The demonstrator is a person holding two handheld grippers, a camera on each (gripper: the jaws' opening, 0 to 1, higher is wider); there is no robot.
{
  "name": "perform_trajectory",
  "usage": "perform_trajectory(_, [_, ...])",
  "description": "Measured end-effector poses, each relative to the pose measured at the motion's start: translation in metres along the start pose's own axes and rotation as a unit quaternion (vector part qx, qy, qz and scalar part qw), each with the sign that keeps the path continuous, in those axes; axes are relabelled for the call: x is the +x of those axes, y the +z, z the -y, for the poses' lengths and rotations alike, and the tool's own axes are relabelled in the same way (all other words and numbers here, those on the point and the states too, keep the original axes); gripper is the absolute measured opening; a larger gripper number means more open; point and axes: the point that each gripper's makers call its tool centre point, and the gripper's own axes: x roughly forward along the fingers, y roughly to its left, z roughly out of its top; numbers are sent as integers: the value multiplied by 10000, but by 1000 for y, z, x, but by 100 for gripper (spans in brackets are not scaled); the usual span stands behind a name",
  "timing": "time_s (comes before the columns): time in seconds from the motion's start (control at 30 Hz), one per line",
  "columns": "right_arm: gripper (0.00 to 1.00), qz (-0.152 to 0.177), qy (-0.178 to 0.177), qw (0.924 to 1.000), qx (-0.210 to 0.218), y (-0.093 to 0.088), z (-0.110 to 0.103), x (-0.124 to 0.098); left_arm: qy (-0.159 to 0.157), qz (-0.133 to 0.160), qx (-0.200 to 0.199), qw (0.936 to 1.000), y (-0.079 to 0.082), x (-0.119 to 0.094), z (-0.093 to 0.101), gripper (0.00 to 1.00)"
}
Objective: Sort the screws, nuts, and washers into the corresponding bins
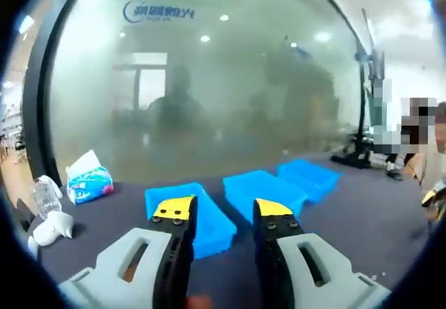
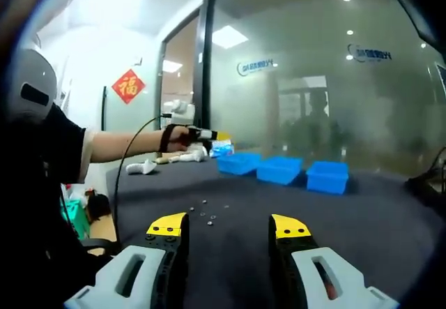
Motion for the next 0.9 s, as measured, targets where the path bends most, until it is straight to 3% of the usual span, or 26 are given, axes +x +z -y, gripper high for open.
perform_trajectory(0.17, [42,6,-11,10000,-11,1,-1,0,-290,125,-115,9994,-4,-38,25,32])
perform_trajectory(0.37, [42,17,-61,10000,-32,4,3,-2,-576,283,48,9979,-12,-84,57,36])
perform_trajectory(0.63, [42,-14,-59,10000,-46,3,3,-3,-740,413,51,9964,-28,-134,70,36])
perform_trajectory(0.9, [42,-41,-7,9999,-112,6,0,0,-744,283,14,9968,-48,-158,70,36])
